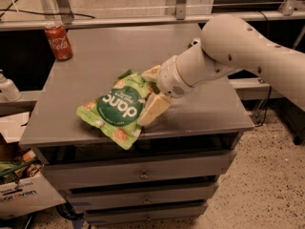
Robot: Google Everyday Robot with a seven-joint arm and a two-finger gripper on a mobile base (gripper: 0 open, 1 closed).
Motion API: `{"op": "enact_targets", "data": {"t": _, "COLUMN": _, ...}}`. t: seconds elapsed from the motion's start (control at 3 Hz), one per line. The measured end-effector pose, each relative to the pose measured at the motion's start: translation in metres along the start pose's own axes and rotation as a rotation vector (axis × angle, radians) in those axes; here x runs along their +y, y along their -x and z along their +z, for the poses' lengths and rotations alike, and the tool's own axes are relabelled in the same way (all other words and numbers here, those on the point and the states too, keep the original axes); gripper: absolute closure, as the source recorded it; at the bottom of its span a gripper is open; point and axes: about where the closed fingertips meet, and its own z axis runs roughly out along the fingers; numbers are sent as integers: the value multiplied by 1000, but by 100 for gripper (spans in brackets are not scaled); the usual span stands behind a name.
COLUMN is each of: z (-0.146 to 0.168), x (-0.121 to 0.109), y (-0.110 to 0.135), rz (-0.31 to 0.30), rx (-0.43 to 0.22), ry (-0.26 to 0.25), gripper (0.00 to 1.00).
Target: Move green rice chip bag near coke can
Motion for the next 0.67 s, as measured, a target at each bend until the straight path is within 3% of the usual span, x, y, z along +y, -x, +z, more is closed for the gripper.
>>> {"op": "enact_targets", "data": {"t": 0.67, "z": 15, "x": 7, "y": -3, "rz": 23, "rx": -8, "ry": 31, "gripper": 64}}
